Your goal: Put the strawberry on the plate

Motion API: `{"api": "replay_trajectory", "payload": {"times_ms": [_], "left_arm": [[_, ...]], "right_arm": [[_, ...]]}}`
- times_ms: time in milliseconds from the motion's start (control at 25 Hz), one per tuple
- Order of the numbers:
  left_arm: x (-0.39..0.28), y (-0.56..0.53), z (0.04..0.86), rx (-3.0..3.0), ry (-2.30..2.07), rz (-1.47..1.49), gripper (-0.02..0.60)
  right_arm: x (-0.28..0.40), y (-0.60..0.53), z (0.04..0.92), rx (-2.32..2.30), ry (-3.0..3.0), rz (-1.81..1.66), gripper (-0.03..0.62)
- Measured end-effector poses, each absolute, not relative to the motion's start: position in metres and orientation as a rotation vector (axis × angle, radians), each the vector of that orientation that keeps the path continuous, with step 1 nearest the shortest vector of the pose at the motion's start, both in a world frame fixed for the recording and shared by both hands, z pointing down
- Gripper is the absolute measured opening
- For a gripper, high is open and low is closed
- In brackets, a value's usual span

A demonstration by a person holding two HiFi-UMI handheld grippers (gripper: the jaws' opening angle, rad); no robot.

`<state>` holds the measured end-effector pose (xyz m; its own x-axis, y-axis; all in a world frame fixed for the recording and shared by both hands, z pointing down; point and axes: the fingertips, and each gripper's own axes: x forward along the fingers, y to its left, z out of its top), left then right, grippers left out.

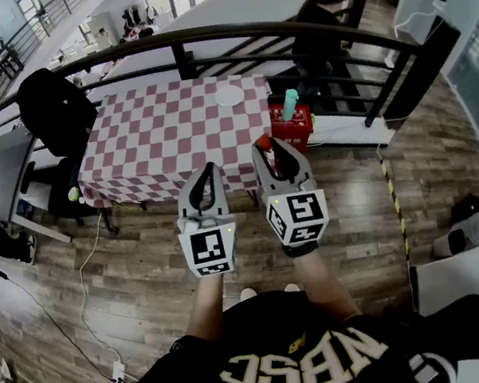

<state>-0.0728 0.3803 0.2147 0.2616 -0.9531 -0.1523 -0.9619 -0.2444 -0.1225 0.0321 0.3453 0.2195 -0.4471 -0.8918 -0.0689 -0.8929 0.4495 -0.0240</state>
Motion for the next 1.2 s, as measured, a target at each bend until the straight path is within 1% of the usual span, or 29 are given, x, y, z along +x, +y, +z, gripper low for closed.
{"api": "replay_trajectory", "payload": {"times_ms": [160, 320, 680, 880, 1000, 1200], "left_arm": [[-0.097, 0.387, 0.216, -2.333, 1.810, 0.105, 0.015], [-0.123, 0.388, 0.234, -2.344, 1.854, 0.093, 0.015], [-0.136, 0.387, 0.245, -2.376, 1.844, 0.047, 0.015], [-0.158, 0.357, 0.272, -2.383, 1.968, 0.021, 0.015], [-0.172, 0.326, 0.267, -2.371, 2.023, 0.082, 0.015], [-0.170, 0.255, 0.250, -2.342, 2.022, 0.120, 0.015]], "right_arm": [[0.010, 0.350, 0.227, -1.604, 2.619, 0.017, 0.138], [-0.017, 0.358, 0.238, -1.582, 2.657, 0.025, 0.138], [-0.062, 0.344, 0.244, -1.502, 2.718, -0.015, 0.138], [-0.084, 0.317, 0.265, -1.437, 2.781, -0.048, 0.138], [-0.088, 0.286, 0.265, -1.409, 2.781, -0.046, 0.138], [-0.080, 0.214, 0.254, -1.372, 2.767, -0.028, 0.138]]}}
